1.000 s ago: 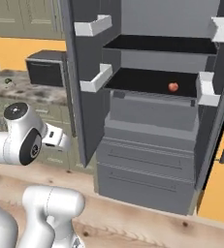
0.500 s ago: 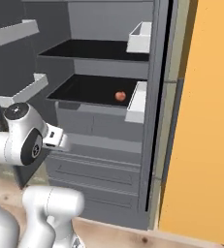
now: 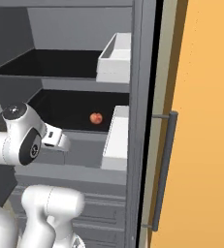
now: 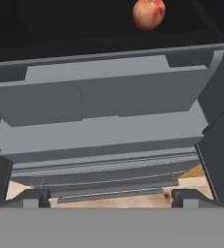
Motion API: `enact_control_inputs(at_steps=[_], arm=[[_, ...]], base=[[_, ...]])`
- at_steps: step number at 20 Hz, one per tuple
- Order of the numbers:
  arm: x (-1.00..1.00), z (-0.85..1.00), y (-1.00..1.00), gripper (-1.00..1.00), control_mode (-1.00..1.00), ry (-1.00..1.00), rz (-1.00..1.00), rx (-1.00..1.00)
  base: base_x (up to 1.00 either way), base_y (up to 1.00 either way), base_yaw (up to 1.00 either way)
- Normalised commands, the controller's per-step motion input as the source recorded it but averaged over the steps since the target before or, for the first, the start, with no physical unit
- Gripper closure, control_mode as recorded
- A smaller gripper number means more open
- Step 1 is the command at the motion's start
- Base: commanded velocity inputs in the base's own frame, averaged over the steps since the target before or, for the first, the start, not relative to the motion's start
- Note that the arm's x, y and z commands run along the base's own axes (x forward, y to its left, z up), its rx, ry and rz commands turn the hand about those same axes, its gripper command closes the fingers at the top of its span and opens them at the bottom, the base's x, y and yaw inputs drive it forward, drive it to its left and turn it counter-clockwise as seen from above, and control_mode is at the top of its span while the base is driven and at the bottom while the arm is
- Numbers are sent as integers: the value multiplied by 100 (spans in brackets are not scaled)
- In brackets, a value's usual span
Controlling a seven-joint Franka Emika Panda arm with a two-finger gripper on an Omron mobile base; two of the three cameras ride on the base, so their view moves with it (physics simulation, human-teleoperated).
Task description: Open the fridge, remove the peach, avocado, and fish, and place them on any counter.
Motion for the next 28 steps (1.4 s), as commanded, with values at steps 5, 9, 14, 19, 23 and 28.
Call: enact_control_inputs(at_steps=[5,9,14,19,23,28], arm=[[3,1,0,-100,-100,-1,0,0],[20,9,-36,-100,-100,-15,0,-1],[20,63,-25,-100,-100,-25,0,-5],[81,60,-33,-100,-100,3,0,0],[97,6,-19,-100,-100,21,0,0],[90,-29,-11,-100,-100,12,0,0]], base=[[67,1,-6],[0,0,0],[0,0,0],[0,0,0],[0,0,0],[0,0,0]])
